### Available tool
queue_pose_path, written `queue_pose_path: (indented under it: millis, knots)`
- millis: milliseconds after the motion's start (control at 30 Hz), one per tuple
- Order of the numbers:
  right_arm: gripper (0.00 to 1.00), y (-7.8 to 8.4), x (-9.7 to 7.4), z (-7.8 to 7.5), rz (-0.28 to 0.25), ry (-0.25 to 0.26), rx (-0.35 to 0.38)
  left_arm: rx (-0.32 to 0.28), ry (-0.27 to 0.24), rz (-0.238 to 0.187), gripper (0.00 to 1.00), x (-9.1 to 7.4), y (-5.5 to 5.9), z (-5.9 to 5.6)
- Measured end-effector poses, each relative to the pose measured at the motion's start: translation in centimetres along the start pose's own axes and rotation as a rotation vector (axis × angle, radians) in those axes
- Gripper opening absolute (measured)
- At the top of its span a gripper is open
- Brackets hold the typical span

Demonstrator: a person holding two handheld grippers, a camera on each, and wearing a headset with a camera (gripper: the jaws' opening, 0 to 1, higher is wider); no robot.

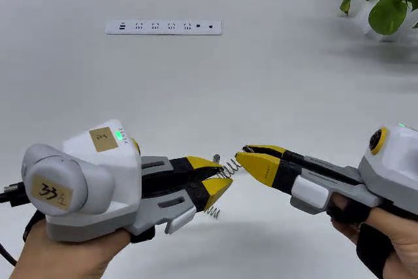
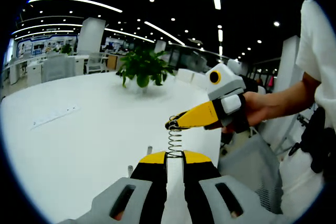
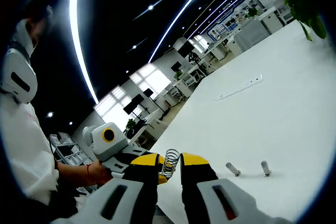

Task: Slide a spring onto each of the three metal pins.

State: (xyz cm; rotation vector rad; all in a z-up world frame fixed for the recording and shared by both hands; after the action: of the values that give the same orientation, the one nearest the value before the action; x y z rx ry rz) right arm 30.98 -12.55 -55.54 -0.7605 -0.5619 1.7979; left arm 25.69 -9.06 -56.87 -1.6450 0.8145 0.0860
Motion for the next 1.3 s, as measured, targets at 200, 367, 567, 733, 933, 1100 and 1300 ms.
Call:
queue_pose_path:
  millis: [200, 367, 567, 733, 933, 1100, 1300]
  knots:
    - [0.12, -0.2, -0.1, 0.1, 0.0, 0.0, -0.005, 0.007, 0.004, -0.002, 0.1, 0.1, -0.1, -0.1]
    - [0.12, -0.2, 0.0, 0.4, 0.023, 0.004, -0.045, 0.01, 0.008, 0.006, 0.1, 0.2, 0.0, -0.2]
    - [0.11, -0.2, 0.2, 0.9, 0.07, 0.012, -0.116, 0.011, 0.014, 0.014, 0.1, 0.3, 0.2, -0.1]
    - [0.11, 0.0, 0.4, 1.5, 0.12, 0.024, -0.196, 0.017, 0.019, 0.024, 0.1, 0.3, 0.5, -0.2]
    - [0.11, 0.1, 0.6, 1.9, 0.164, 0.036, -0.27, 0.031, 0.023, 0.034, 0.1, 0.4, 0.7, -0.3]
    - [0.11, 0.3, 0.7, 2.2, 0.206, 0.045, -0.333, 0.05, 0.026, 0.045, 0.1, 0.5, 0.9, -0.5]
    - [0.11, 0.5, 0.6, 2.2, 0.239, 0.05, -0.373, 0.065, 0.027, 0.052, 0.1, 0.5, 1.1, -0.5]
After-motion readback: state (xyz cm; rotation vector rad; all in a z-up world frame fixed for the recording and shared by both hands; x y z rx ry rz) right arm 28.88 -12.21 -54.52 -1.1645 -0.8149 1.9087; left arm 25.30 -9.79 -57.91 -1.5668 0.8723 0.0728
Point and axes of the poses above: the centre of the closed fingertips' face, and the gripper's own axes: x roughly forward along the fingers, z roughly to its left, y roughly out of its underside, the point moved 3 cm from there along -x, roughly backward along the fingers, and after that the axes turned 9 degrees about z, right-handed, at the moved point
